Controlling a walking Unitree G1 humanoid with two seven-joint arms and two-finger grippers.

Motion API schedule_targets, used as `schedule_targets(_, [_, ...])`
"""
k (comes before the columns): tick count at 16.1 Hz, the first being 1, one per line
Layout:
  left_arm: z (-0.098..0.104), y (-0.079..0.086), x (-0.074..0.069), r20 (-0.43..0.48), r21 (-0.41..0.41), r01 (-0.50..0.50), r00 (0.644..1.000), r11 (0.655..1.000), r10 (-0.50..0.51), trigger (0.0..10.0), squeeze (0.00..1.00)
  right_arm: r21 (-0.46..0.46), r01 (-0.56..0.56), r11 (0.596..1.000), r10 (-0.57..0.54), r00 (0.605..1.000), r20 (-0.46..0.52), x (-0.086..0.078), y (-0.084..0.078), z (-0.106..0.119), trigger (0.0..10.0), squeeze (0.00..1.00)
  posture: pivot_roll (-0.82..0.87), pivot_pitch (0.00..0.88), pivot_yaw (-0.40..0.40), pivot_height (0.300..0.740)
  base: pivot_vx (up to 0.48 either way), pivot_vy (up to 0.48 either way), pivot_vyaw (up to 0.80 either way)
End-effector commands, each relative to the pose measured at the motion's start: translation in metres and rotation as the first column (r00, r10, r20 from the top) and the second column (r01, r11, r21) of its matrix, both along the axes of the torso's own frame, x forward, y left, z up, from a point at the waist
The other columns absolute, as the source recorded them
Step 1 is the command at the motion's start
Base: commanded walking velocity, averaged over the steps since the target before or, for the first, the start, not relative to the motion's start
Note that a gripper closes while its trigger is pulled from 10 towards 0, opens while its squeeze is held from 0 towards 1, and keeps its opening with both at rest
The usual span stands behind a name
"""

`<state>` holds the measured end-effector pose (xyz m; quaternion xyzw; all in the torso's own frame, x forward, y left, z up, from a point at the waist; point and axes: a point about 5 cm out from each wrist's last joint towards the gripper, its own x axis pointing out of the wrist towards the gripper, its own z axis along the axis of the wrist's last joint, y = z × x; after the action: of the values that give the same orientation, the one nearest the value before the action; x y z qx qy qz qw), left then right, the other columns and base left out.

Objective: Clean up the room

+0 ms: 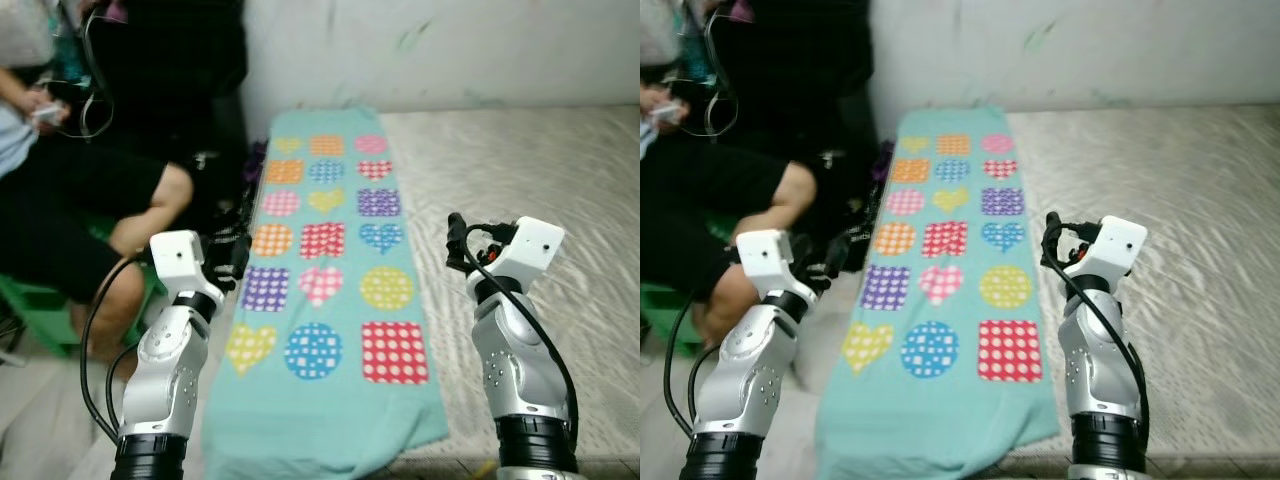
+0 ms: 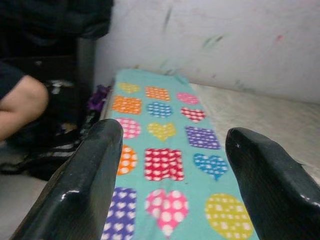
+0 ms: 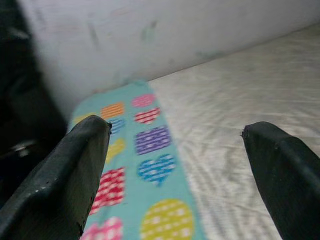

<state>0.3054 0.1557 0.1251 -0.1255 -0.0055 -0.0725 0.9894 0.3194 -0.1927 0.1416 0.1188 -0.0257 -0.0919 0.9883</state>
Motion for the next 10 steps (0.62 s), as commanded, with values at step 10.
schedule_targets(10, [0.0074,-0.0074,-0.0022,0.027,-0.006,0.033,0.999,0.999,-0.032,10.0,0.00,-0.003,-0.003,1.000,0.003,1.000,-0.002,0.0004,-0.0009,-0.0010,10.0,0.00,-0.12,0.000,0.080,0.740,-0.100,0.000,-0.40])
